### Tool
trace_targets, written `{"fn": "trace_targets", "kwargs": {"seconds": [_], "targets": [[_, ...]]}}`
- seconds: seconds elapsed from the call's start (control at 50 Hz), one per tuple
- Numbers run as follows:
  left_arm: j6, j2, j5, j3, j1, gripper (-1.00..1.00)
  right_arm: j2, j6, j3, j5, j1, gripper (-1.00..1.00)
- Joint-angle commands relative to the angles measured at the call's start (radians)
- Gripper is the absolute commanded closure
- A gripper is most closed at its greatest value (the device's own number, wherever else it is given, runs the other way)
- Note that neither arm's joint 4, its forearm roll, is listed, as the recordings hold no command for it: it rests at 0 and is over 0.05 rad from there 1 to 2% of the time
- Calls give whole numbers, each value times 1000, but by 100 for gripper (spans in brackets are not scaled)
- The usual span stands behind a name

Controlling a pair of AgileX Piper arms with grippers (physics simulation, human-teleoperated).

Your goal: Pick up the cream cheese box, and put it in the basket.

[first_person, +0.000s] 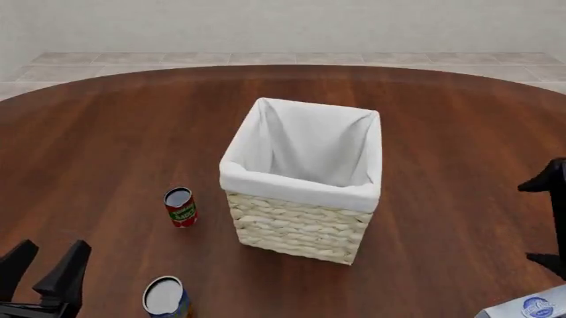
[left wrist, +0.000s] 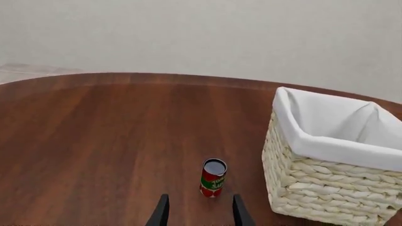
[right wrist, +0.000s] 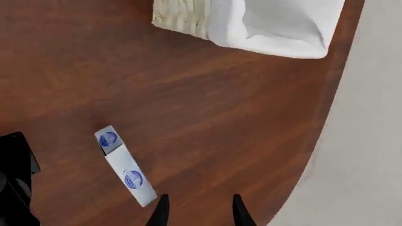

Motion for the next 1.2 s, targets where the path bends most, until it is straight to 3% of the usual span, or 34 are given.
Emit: {"fn": "trace_targets", "kwargs": {"seconds": [0.02,0.04,0.06,0.08,0.14,0.24,0.4,0.44,0.52,0.62,0.64,0.68,0.82,0.9,0.98,1.04,1.1,1.2], "targets": [[1,0,4,0,1,-100,-13,-298,128,9,-137,-100],[2,0,4,0,1,-100,-16,-319,136,9,-148,-100],[5,0,3,0,2,-100,-14,-304,134,9,-131,-100],[5,0,2,0,2,-100,-24,-291,154,9,-73,-100],[4,0,2,0,1,-100,-24,-347,174,9,-156,-100],[12,0,1,0,-3,-100,-27,-322,196,9,-122,-100],[7,0,2,0,0,-100,-45,-373,248,9,-168,-100],[9,0,3,0,-1,-100,-55,-413,272,9,-206,-100],[9,0,2,0,-3,-100,-55,-380,284,9,-180,-100],[9,0,3,0,0,-100,-54,-398,321,9,-209,-100],[9,0,3,0,0,-100,-46,-367,308,9,-198,-100],[9,0,3,0,2,-100,-63,-429,341,9,-244,-100],[11,0,4,0,0,-100,-69,-413,364,9,-232,-100],[14,0,2,0,1,-100,-82,-446,388,9,-266,-100],[13,0,3,0,3,-100,-84,-426,382,9,-245,-100],[16,0,3,0,1,-100,-84,-457,394,9,-288,-100],[15,0,4,0,2,-100,-71,-412,375,9,-248,-100],[15,0,8,0,3,-100,-64,-386,366,8,-235,-100]]}}
